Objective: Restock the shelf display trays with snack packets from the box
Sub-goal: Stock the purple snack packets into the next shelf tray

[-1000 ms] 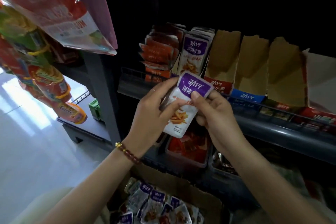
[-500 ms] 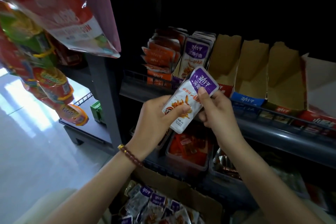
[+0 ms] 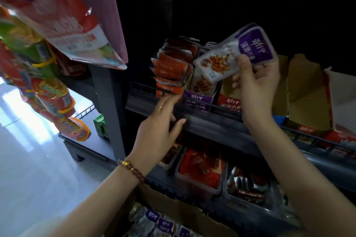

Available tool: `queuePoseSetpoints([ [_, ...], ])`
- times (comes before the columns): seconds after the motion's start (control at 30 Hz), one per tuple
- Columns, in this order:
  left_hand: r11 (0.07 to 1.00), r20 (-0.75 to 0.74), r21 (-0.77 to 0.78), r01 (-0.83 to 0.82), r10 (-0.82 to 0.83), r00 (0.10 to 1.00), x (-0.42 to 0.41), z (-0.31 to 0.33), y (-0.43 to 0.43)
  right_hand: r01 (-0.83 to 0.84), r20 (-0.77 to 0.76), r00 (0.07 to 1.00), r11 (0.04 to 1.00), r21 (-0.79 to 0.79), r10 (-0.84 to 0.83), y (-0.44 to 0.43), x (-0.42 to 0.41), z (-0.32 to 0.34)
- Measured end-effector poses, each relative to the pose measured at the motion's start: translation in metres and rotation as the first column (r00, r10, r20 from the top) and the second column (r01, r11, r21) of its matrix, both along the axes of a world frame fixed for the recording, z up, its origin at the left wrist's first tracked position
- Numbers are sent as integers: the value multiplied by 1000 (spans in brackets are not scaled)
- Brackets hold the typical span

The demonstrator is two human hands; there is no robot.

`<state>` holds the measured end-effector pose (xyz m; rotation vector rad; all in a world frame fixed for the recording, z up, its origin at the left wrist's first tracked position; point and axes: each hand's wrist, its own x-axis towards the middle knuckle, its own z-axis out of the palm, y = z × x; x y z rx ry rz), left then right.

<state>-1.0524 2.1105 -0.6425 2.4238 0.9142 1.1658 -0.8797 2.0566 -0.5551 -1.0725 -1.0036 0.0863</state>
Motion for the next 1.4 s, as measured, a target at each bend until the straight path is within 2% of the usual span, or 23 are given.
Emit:
queuePoseSetpoints([
  [0.1,977,-171,214,-11,49,984,7,-3,6,40,54,998,999,-6,-39,17,7,-4],
  [0.17,957,-226,289,-3,71,972,12,-4,9,73,72,995,997,-11,-72,27,9,-10],
  [0.27,959,-218,283,21,43,975,18,-6,12,94,90,992,994,-53,-89,37,15,-22],
  [0.6,965,-211,260,31,25,977,27,-15,22,198,344,934,944,-265,-100,54,20,-35],
  [0.73,963,-194,267,39,14,981,29,-12,26,257,387,912,926,-276,-138,52,18,-35],
  [0.87,966,-194,248,68,-19,981,28,-12,25,364,498,839,905,-218,-217,45,14,-35],
  [1.03,969,-214,235,77,-26,977,26,-11,23,529,611,726,824,-203,-315,45,9,-34],
  [1.17,967,-225,243,79,-23,974,27,-12,23,608,671,611,792,-59,-420,45,-2,-30],
  [1.23,967,-208,246,68,-16,978,28,-13,24,590,730,573,806,-50,-373,45,-8,-27],
  [1.27,966,-198,250,61,-11,980,29,-13,24,579,764,565,810,-96,-313,46,-10,-27],
  [1.33,965,-185,258,55,-7,983,31,-13,25,570,778,604,777,-269,-174,47,-15,-28],
  [1.4,964,-190,258,56,-6,982,32,-13,25,577,759,642,718,-389,-105,46,-17,-30],
])
